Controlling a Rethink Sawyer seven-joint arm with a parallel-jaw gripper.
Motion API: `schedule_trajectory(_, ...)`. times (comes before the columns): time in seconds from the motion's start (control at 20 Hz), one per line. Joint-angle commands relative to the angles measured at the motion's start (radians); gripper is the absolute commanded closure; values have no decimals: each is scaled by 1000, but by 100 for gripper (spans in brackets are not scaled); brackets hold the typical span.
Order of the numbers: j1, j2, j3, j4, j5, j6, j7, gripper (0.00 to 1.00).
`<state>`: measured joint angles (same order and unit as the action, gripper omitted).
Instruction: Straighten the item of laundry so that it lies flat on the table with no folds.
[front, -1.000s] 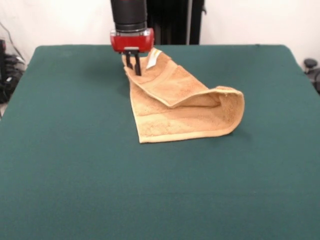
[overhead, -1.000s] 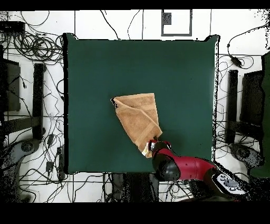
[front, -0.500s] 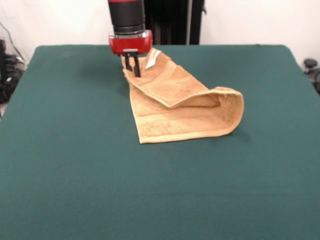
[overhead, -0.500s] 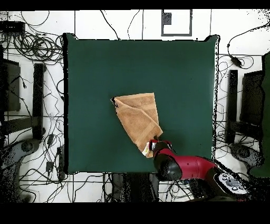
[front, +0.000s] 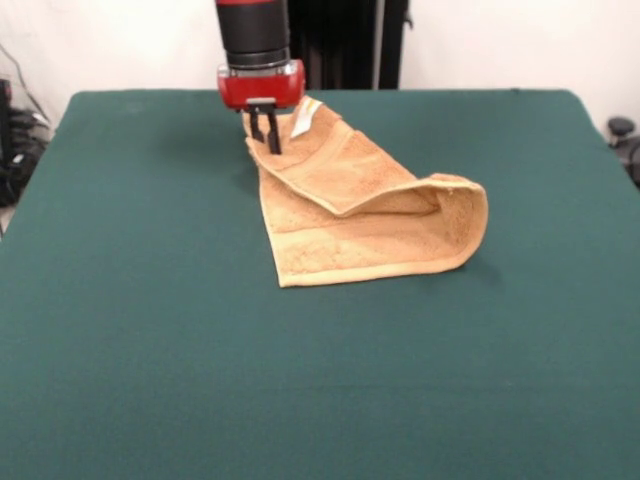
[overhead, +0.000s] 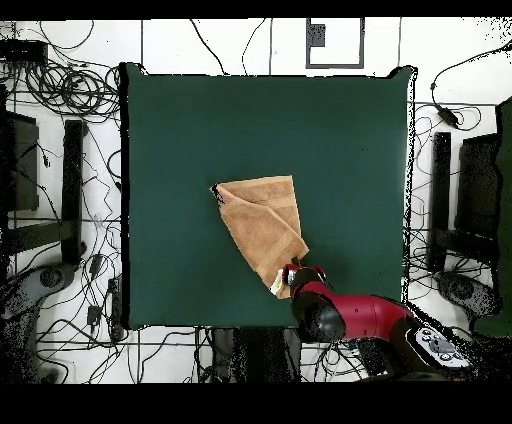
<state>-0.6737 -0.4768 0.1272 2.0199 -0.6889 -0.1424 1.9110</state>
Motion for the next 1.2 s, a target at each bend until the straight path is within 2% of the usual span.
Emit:
schedule_trajectory(0.05,28,57,112,-160,-14,131,2,100)
schedule_trajectory(0.4,21,58,118,-154,-29,109,3,100)
schedule_trajectory(0.45,19,58,120,-154,-31,108,2,0)
schedule_trajectory(1.05,15,56,126,-151,-39,108,4,0)
schedule_trajectory(1.2,45,49,94,-158,-16,129,11,0)
